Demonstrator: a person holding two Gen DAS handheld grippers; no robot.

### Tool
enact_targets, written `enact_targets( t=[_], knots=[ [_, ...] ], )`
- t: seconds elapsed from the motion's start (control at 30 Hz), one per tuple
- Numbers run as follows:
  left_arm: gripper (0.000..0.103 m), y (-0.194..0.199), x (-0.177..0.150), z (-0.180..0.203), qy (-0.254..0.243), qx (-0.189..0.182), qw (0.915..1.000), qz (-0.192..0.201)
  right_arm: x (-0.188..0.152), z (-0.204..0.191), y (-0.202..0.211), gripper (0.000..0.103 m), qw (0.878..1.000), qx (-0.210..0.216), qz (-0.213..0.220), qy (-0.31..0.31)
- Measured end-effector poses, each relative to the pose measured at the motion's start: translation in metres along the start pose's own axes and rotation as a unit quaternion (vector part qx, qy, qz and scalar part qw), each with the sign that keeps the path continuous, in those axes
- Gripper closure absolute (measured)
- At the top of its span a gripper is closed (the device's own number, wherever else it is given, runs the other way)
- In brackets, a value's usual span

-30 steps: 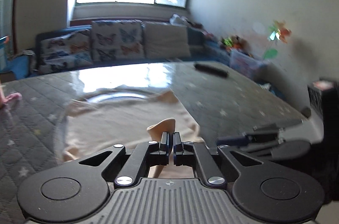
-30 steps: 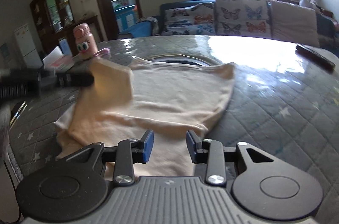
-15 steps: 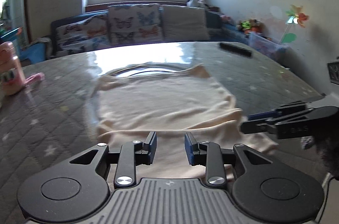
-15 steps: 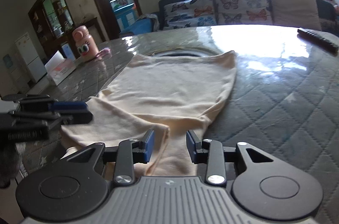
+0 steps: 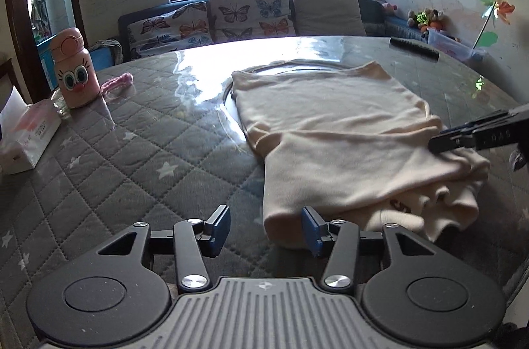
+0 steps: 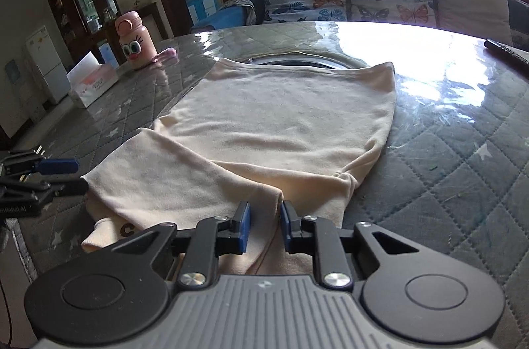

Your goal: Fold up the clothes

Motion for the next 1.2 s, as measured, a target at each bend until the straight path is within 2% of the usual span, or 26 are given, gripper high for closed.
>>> enact_targets(
  t=[0.13,0.2,0.23,0.3,0.37,0.67,0.83,0.87,1.07,1.2],
  knots=[
    [0.056,-0.007,-0.003,0.004,-0.003,-0.003,1.0,-0.001,0.0,0.0,0.0,0.084,1.0,-0.003,0.0,-0.002],
    [0.071,-0.008,-0.002,0.005,-0.01,-0.004,0.9999,0.003,0.001,-0.001,0.001,0.091,1.0,-0.006,0.002,0.001],
    [0.075,-0.008,-0.002,0.006,-0.014,-0.004,0.9999,0.006,0.002,-0.002,0.001,0.096,1.0,-0.008,0.003,0.004],
    [0.095,-0.006,-0.001,0.009,-0.025,-0.001,0.9996,0.01,0.005,-0.003,0.004,0.097,1.0,-0.011,0.009,0.008],
    [0.098,-0.004,-0.001,0.011,-0.036,0.004,0.9992,0.015,0.008,-0.004,0.008,0.097,1.0,-0.015,0.015,0.015],
    [0.101,0.006,0.001,0.02,-0.084,0.026,0.9956,0.033,0.027,-0.003,0.029,0.098,0.996,-0.061,0.036,0.059],
    [0.1,0.0,-0.004,0.017,-0.081,0.02,0.9965,0.012,0.013,0.008,0.005,0.097,0.997,-0.063,0.004,0.039],
    [0.096,0.002,-0.004,0.015,-0.078,0.017,0.9968,0.01,0.011,0.009,0.003,0.097,0.997,-0.065,0.002,0.042],
    [0.095,0.019,0.013,-0.001,-0.056,0.008,0.9982,0.018,0.02,0.011,0.018,0.093,0.996,-0.07,0.025,0.055],
    [0.095,0.019,0.035,0.0,-0.052,0.003,0.9979,0.038,0.025,0.002,0.021,0.093,0.996,-0.045,0.033,0.063]
  ],
)
Point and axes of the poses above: each gripper's, at about its wrist camera, not at the fingertips, and y roughly against the way its jaws point, z to its right, x to its top, the point moved 8 cm from there along -y, roughly the way its jaws point, and after that the axes turned 3 degrees about -x, right-handed, at the moved point
